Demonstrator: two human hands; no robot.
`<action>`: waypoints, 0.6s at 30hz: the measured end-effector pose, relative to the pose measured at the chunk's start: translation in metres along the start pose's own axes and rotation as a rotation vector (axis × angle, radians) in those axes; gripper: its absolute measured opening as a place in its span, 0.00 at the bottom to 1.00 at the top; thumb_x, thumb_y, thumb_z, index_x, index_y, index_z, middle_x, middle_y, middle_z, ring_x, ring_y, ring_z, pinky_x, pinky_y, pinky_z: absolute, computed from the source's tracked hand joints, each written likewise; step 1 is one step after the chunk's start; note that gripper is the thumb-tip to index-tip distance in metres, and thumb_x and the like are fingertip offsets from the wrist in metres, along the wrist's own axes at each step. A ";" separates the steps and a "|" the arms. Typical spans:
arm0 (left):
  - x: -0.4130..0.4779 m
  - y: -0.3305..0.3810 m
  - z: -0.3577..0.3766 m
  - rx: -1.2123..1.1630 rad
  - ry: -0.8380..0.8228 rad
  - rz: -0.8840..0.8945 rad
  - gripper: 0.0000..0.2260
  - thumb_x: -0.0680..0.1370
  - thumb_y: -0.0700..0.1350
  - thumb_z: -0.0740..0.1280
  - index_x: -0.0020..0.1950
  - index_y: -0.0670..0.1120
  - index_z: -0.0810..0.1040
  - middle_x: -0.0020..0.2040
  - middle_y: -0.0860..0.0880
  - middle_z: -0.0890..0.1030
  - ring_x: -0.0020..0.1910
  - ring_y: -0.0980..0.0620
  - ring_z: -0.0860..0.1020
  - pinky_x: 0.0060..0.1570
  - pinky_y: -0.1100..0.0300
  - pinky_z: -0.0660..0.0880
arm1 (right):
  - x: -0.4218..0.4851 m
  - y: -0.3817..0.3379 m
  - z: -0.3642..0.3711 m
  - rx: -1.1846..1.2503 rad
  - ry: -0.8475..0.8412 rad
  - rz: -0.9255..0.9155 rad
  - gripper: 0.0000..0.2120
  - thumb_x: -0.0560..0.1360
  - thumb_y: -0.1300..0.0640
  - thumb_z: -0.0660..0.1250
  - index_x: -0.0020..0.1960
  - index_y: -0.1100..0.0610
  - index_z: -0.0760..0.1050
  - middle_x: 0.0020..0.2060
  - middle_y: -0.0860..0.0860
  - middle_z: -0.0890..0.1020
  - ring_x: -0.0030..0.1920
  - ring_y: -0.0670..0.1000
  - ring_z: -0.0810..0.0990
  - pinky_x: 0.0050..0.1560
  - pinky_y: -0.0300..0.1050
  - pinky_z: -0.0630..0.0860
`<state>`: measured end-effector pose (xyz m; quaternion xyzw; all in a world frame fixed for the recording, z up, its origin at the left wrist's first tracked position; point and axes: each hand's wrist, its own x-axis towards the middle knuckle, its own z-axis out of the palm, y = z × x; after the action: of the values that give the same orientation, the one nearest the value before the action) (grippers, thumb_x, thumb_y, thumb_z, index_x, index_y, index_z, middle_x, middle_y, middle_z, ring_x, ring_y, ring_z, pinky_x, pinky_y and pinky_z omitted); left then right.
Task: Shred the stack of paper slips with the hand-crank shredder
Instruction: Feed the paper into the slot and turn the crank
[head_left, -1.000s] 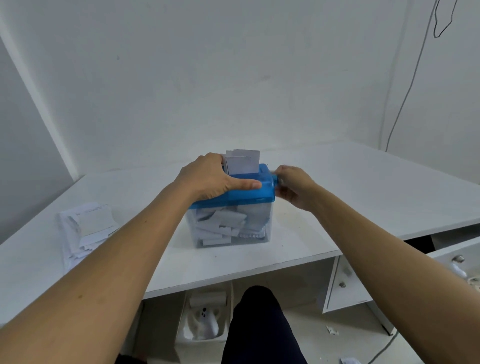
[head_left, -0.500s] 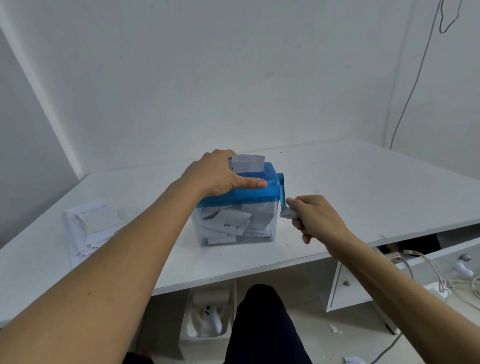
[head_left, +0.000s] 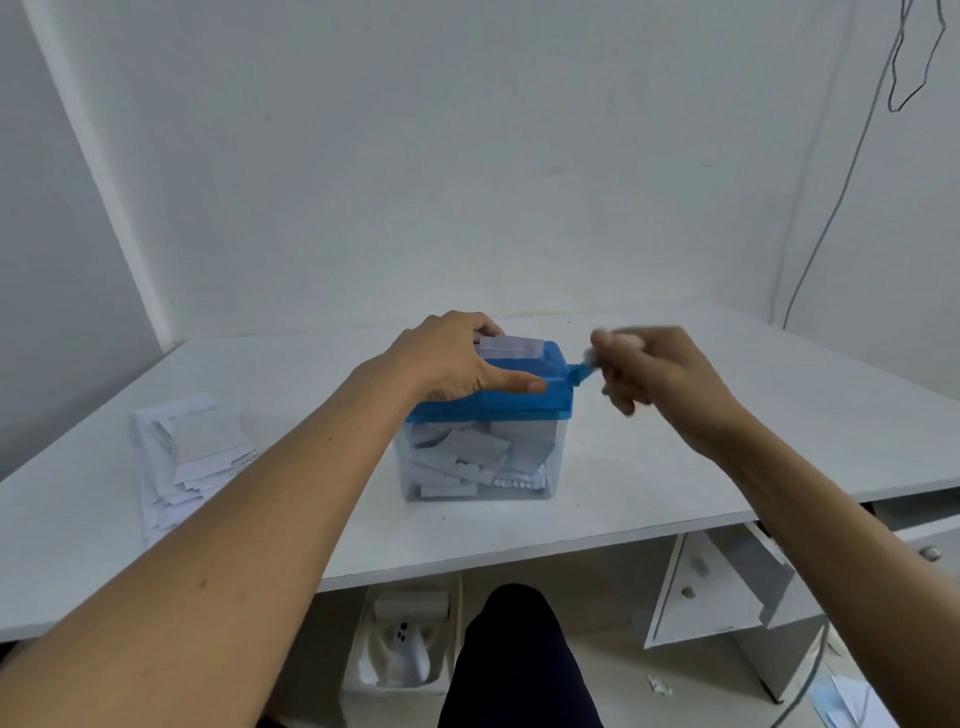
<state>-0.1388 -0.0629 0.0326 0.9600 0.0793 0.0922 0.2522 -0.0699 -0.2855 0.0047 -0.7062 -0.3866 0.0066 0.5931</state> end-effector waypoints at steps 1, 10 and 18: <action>-0.001 -0.001 0.002 -0.011 0.000 0.000 0.44 0.50 0.78 0.69 0.62 0.58 0.76 0.57 0.57 0.78 0.54 0.53 0.77 0.59 0.49 0.77 | 0.007 0.001 0.003 0.060 0.061 0.000 0.20 0.79 0.45 0.65 0.41 0.61 0.80 0.28 0.49 0.72 0.29 0.48 0.70 0.33 0.43 0.73; -0.002 -0.003 0.004 -0.019 0.025 0.029 0.47 0.51 0.77 0.70 0.66 0.57 0.76 0.62 0.57 0.78 0.59 0.52 0.77 0.62 0.49 0.76 | 0.074 0.021 0.016 -0.090 0.301 0.099 0.16 0.80 0.53 0.63 0.35 0.57 0.74 0.32 0.47 0.80 0.30 0.46 0.73 0.37 0.41 0.76; -0.003 -0.006 0.008 0.092 0.099 0.024 0.38 0.61 0.79 0.68 0.64 0.61 0.73 0.60 0.60 0.76 0.55 0.55 0.76 0.48 0.56 0.69 | 0.043 0.099 0.053 -0.098 0.247 0.437 0.16 0.82 0.54 0.59 0.39 0.60 0.75 0.34 0.57 0.79 0.33 0.54 0.74 0.32 0.47 0.75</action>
<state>-0.1409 -0.0627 0.0221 0.9657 0.0845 0.1388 0.2026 -0.0117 -0.2172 -0.0756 -0.7962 -0.1494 0.0298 0.5855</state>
